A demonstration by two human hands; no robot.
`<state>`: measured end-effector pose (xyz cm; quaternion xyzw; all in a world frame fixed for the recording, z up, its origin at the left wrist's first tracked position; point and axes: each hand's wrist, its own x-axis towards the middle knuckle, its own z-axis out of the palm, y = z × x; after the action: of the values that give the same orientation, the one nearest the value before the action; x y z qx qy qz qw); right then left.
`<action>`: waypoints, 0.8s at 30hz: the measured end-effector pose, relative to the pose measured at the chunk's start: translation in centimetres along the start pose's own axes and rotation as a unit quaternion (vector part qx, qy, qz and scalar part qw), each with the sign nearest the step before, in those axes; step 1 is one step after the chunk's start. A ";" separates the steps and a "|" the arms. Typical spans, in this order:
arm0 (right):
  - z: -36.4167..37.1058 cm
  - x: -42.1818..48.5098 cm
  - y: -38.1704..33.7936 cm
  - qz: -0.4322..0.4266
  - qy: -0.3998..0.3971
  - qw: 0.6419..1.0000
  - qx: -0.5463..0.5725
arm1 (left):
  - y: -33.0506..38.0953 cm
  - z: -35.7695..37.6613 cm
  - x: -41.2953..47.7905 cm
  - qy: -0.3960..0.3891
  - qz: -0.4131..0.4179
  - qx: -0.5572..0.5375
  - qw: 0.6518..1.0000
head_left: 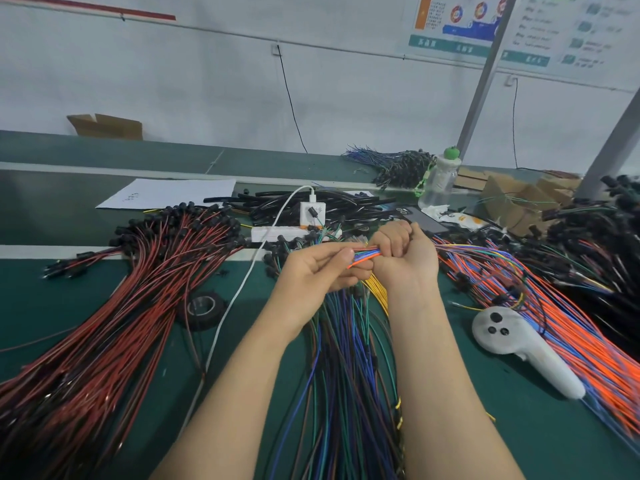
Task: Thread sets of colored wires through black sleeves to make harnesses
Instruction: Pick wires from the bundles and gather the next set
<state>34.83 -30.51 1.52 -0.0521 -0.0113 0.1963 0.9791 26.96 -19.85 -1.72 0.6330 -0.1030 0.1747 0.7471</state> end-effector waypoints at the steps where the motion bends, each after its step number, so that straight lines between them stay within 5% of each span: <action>1: 0.0 -0.1 0.0 0.007 0.002 1.000 -0.001 | 0.1 -0.2 0.0 -0.006 -0.002 -0.001 1.000; 8: -0.1 -0.2 0.2 0.014 0.009 0.999 0.030 | 0.3 -0.7 0.1 -0.019 0.002 0.014 1.000; 13: 0.1 -0.4 0.8 -0.031 0.006 0.998 -0.049 | -0.2 0.0 0.9 0.160 -0.057 -0.022 0.985; 17: -0.1 -0.7 2.2 -0.035 0.000 0.992 -0.122 | 0.2 1.7 1.7 0.170 -0.104 -0.155 0.968; 24: -1.3 -1.2 3.8 -0.018 -0.001 0.989 -0.146 | -0.5 2.8 2.2 0.220 -0.099 -0.112 0.964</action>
<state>32.28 -27.65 -0.14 -0.1944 -0.0416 0.1752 0.9643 29.38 -22.42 -0.82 0.4983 0.1084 0.2226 0.8309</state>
